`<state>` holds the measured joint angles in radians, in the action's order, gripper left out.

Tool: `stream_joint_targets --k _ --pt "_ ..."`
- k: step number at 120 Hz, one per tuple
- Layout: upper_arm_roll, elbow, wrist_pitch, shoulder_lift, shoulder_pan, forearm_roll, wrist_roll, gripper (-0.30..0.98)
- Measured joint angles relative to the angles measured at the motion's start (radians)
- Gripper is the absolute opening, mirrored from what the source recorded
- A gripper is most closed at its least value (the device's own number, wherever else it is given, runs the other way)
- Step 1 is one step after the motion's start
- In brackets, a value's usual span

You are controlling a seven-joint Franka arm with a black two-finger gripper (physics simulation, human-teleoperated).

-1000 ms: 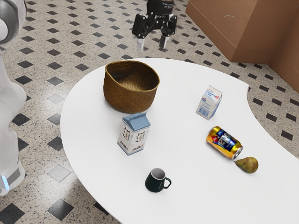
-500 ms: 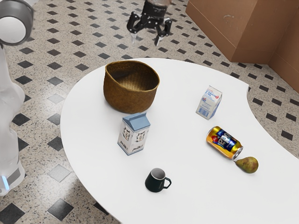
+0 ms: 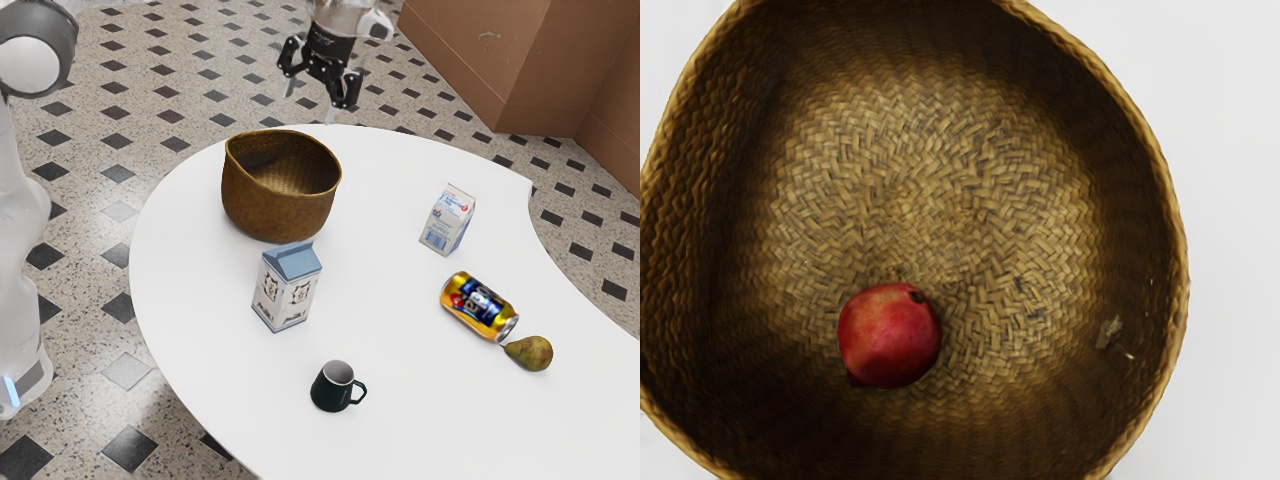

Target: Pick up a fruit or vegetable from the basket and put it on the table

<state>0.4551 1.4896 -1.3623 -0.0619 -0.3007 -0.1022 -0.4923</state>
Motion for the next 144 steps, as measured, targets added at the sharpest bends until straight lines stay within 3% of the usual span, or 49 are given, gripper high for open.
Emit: stream_joint_targets --k 29,63,144 --pt "0.008 0.119 -0.085 0.006 0.027 0.005 0.279 0.69" --pt "0.008 0.232 -0.200 -0.001 0.037 0.014 0.492 0.69" --pt "0.008 0.351 -0.302 -0.017 0.069 0.096 0.709 0.69"
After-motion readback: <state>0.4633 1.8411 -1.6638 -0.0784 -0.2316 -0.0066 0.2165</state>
